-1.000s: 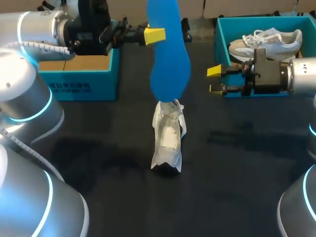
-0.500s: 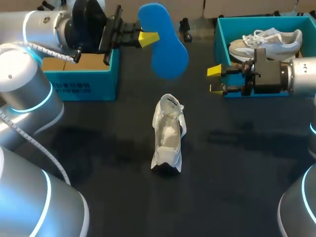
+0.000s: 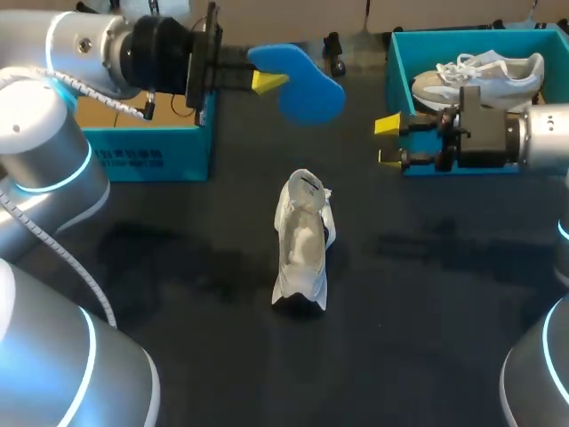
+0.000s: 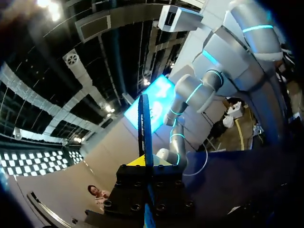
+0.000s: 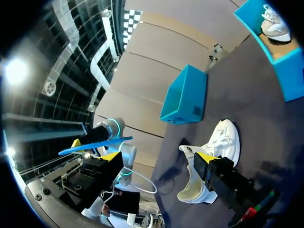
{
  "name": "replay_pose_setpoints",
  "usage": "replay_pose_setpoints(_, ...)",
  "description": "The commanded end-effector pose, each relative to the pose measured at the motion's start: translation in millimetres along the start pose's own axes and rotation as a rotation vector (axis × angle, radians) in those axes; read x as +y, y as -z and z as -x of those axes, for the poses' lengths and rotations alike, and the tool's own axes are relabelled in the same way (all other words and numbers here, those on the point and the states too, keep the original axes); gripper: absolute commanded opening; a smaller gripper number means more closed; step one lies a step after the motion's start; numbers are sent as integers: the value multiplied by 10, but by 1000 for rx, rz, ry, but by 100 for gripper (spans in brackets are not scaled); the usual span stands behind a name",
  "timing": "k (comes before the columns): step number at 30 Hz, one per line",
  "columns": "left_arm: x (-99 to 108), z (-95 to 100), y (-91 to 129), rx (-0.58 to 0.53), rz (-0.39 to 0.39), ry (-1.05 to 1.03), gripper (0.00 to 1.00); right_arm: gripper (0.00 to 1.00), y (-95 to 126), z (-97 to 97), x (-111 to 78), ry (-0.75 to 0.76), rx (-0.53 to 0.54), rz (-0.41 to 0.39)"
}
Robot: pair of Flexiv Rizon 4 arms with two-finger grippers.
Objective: Take the shoe out of the shoebox, open the shoe tongue, remove and reinsert the insole, then place the shoe into the shoebox
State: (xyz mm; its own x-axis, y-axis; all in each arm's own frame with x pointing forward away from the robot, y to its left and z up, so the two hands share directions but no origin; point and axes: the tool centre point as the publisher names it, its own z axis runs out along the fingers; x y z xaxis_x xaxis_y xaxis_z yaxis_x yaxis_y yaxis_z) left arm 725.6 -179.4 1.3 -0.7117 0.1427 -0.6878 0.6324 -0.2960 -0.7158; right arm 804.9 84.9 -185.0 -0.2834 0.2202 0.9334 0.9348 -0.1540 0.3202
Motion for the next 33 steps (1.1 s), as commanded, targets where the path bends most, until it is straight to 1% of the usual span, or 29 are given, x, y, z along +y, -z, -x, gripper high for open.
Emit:
replay_pose_setpoints(1,90,-70,19,-60,5,-191,0,100,-18,-3,-21,-30,-7,22)
replay_pose_setpoints(2,106,-73,33,-72,5,-213,0,100,-16,0,-14,-34,-11,25)
replay_pose_setpoints(5,201,-140,75,-52,27,-374,0,100,-11,-8,3,-56,-16,39)
replay_pose_setpoints(6,218,-148,84,-64,37,-386,0,100,-12,-14,11,-60,-15,39)
replay_pose_setpoints(7,244,-164,95,-47,37,-464,0,100,-19,-33,20,-60,-15,39)
replay_pose_setpoints(8,263,-182,101,-57,43,-445,0,100,-30,-54,26,-60,-13,34)
replay_pose_setpoints(10,321,-208,118,-37,54,-549,0,100,-46,-91,41,-61,-12,29)
replay_pose_setpoints(11,340,-224,125,-43,56,-553,0,100,-51,-110,49,-62,-12,27)
replay_pose_setpoints(12,365,-243,132,-36,57,-603,0,100,-55,-131,56,-62,-11,25)
replay_pose_setpoints(14,411,-299,151,-9,44,-696,0,100,-60,-168,69,-61,-8,20)
replay_pose_setpoints(16,444,-337,165,-12,45,-705,0,100,-61,-206,81,-63,-6,17)
replay_pose_setpoints(17,477,-368,177,20,43,-768,0,100,-65,-230,89,-67,-6,7)
replay_pose_setpoints(22,581,-482,210,78,27,-905,0,100,-90,-294,116,-85,8,-14)
replay_pose_setpoints(26,669,-573,236,129,27,-988,0,100,-117,-337,151,-91,21,-24)
replay_pose_setpoints(31,777,-681,251,162,57,-1008,0,100,-181,-386,198,-81,33,-38)
replay_pose_setpoints(33,810,-710,244,172,86,-993,0,100,-211,-405,216,-79,34,-43)
